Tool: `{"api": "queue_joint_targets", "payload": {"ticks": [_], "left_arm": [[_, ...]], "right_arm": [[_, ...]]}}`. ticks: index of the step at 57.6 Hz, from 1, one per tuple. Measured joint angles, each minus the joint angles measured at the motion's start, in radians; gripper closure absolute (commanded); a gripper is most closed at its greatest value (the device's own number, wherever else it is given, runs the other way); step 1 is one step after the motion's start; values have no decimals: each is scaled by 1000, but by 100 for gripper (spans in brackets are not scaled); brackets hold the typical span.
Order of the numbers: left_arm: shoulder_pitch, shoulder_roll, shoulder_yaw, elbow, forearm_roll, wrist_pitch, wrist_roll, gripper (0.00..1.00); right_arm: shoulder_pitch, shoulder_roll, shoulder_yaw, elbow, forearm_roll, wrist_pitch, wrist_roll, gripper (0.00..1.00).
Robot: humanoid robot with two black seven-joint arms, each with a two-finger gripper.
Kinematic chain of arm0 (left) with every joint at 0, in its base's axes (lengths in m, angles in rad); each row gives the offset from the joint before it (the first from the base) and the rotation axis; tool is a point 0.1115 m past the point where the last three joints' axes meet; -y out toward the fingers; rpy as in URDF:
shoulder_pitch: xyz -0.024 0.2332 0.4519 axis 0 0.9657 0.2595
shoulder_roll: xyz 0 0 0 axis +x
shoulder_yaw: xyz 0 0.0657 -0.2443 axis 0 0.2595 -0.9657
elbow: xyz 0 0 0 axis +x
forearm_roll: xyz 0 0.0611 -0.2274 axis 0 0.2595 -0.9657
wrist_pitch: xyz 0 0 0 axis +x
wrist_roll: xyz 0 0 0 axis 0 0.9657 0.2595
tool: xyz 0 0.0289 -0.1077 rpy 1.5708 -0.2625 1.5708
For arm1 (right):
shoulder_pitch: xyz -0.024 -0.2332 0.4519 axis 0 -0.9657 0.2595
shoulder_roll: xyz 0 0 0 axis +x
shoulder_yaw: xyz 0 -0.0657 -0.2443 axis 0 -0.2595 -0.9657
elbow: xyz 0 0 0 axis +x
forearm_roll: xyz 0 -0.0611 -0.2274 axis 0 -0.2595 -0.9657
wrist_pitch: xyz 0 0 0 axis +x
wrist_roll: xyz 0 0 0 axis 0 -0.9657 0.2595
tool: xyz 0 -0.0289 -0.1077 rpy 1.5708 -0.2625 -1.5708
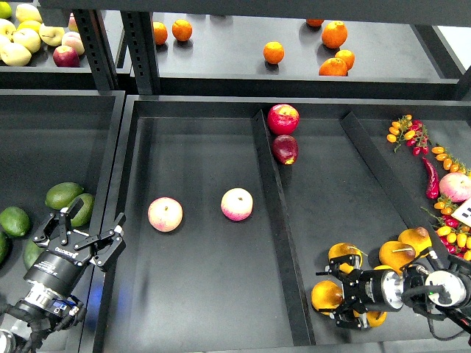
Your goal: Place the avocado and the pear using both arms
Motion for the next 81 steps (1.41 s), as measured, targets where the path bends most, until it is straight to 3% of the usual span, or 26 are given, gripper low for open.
{"api": "queue_joint_targets", "payload": {"ticks": [17, 49, 81], "left_arm": [[2, 0, 0, 1, 1, 0, 0, 1], [-12, 0, -43, 1, 10, 0, 0, 1], [-48, 0, -119, -51, 13, 0, 0, 1]], "right_arm": [[-47, 157, 322, 6, -5, -10, 0, 6], [-95, 418, 698, -7, 3, -15, 0, 1], [-162, 481, 899, 19, 88, 3, 0, 0]]}}
